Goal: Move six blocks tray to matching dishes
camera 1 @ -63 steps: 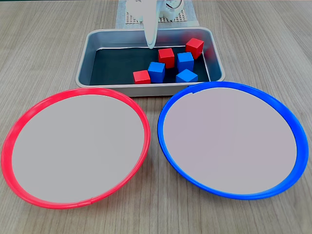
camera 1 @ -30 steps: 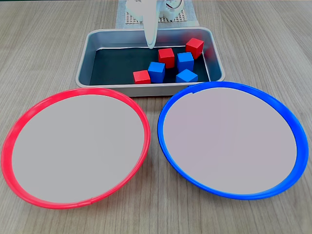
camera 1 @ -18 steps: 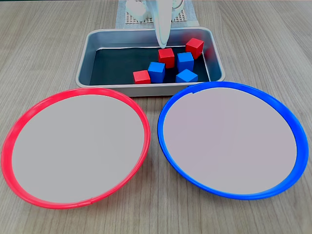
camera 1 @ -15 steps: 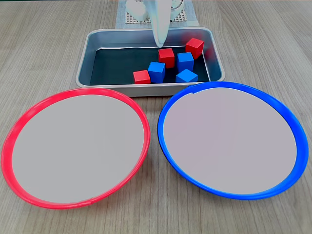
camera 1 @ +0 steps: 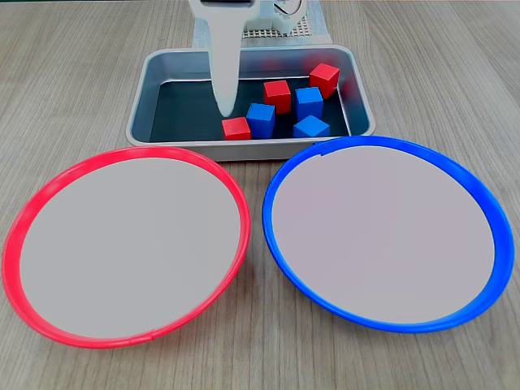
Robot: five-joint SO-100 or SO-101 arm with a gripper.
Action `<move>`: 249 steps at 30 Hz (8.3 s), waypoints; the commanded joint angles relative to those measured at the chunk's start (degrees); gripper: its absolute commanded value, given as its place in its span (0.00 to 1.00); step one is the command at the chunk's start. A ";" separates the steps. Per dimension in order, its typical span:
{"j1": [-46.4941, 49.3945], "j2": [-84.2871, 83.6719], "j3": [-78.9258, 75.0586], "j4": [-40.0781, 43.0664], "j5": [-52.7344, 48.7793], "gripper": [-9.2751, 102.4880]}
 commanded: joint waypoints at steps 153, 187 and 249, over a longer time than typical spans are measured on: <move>-10.02 -2.81 -7.21 34.37 26.02 0.30; 3.25 -16.52 -44.30 23.38 7.12 0.08; -16.70 -21.80 -20.74 23.91 -36.21 0.08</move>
